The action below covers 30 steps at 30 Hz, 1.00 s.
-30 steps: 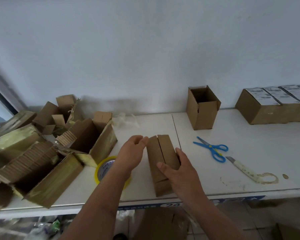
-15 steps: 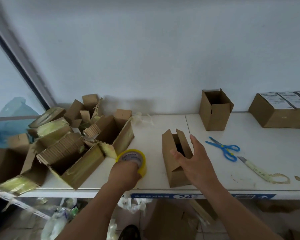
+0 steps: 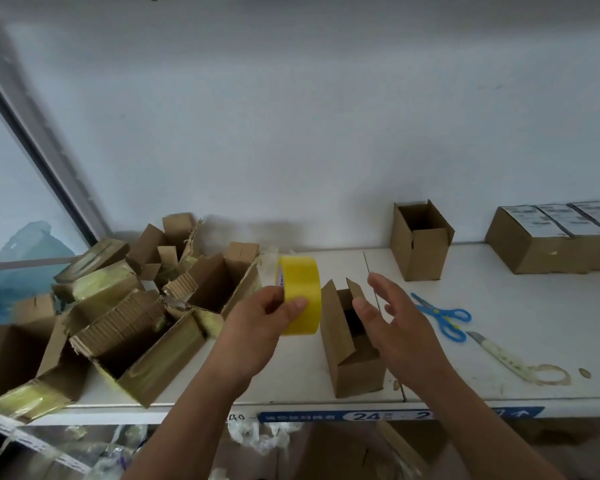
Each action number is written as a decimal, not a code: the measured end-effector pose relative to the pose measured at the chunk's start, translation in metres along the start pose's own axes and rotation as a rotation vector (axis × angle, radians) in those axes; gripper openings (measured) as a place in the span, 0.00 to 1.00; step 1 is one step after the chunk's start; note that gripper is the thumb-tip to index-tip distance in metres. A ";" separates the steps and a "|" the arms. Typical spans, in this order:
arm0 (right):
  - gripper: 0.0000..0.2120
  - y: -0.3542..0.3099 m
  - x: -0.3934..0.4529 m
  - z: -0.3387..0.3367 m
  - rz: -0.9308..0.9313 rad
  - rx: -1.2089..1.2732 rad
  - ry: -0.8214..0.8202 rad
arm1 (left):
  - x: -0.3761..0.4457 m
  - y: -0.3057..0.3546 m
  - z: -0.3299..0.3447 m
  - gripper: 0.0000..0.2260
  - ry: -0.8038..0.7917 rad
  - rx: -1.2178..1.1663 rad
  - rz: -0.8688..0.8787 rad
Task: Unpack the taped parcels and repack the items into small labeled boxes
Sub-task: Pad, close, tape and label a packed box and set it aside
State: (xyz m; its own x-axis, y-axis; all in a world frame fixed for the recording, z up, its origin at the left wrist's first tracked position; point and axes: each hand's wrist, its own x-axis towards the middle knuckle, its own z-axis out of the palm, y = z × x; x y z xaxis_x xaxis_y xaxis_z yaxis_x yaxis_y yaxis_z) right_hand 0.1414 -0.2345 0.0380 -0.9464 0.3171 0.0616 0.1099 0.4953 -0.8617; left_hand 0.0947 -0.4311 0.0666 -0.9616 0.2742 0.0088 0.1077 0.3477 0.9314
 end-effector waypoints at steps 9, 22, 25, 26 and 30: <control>0.19 -0.015 -0.011 -0.010 -0.128 0.049 -0.239 | 0.018 0.020 0.026 0.18 0.026 -0.768 -0.188; 0.05 -0.007 -0.003 -0.022 -0.062 0.218 -0.222 | 0.024 0.019 0.049 0.20 -0.105 -0.728 -0.129; 0.13 -0.009 -0.001 -0.027 -0.027 0.345 -0.154 | 0.021 0.016 0.049 0.18 -0.176 -0.318 0.046; 0.14 -0.010 -0.001 -0.027 -0.013 0.383 -0.136 | 0.020 0.015 0.049 0.16 -0.205 -0.235 0.076; 0.14 -0.004 0.001 -0.028 -0.031 0.467 -0.133 | 0.021 0.011 0.052 0.18 -0.246 -0.018 0.174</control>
State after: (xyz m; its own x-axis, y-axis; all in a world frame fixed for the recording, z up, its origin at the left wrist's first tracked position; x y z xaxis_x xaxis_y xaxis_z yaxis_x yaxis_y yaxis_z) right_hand 0.1485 -0.2134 0.0552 -0.9810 0.1869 0.0525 -0.0386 0.0769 -0.9963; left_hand 0.0883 -0.3750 0.0578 -0.8390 0.5378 0.0826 0.2591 0.2614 0.9298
